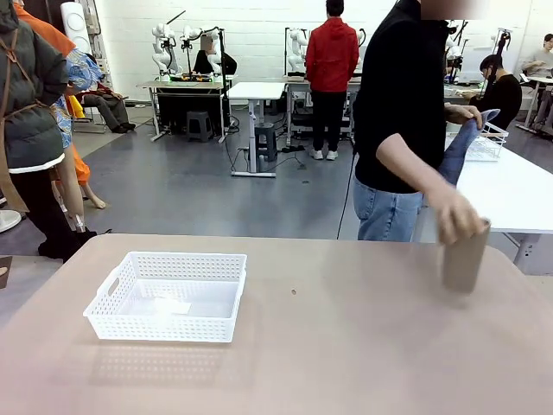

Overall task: Clean and organize the cups into the basket.
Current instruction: Pick up the Organizing basket and move it to the center of the table, then pick up the Reusable plastic cup from the right side of the table and place it inside the Organizing basket.

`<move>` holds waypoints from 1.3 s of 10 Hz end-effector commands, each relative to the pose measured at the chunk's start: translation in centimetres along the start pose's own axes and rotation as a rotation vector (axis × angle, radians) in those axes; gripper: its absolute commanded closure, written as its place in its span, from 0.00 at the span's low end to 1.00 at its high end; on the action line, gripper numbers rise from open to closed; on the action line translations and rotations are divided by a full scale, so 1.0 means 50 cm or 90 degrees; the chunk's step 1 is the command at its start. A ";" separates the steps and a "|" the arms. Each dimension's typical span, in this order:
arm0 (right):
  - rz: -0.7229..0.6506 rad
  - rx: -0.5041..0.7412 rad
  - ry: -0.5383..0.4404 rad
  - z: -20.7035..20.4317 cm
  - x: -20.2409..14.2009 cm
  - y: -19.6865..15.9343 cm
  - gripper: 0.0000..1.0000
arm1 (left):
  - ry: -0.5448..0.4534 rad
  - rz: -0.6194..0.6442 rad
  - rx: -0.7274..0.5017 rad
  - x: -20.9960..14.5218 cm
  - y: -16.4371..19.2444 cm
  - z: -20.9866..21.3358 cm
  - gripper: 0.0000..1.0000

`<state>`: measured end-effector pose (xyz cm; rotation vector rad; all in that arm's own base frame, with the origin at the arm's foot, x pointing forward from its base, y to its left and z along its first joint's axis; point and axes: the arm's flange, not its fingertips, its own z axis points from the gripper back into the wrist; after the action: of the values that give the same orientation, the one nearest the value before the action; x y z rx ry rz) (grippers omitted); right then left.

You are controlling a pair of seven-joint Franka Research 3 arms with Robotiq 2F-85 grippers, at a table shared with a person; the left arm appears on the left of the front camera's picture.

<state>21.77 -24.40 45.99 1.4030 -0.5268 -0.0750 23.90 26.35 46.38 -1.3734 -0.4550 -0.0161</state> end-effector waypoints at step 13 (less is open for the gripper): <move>0.421 -0.125 0.313 -0.119 -0.070 0.000 0.00 | 0.150 -0.093 0.328 0.006 -0.088 -0.126 0.00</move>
<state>21.08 -19.20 46.11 1.1039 -0.4383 0.4805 25.24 22.63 49.95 -0.9546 -0.3921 -0.1439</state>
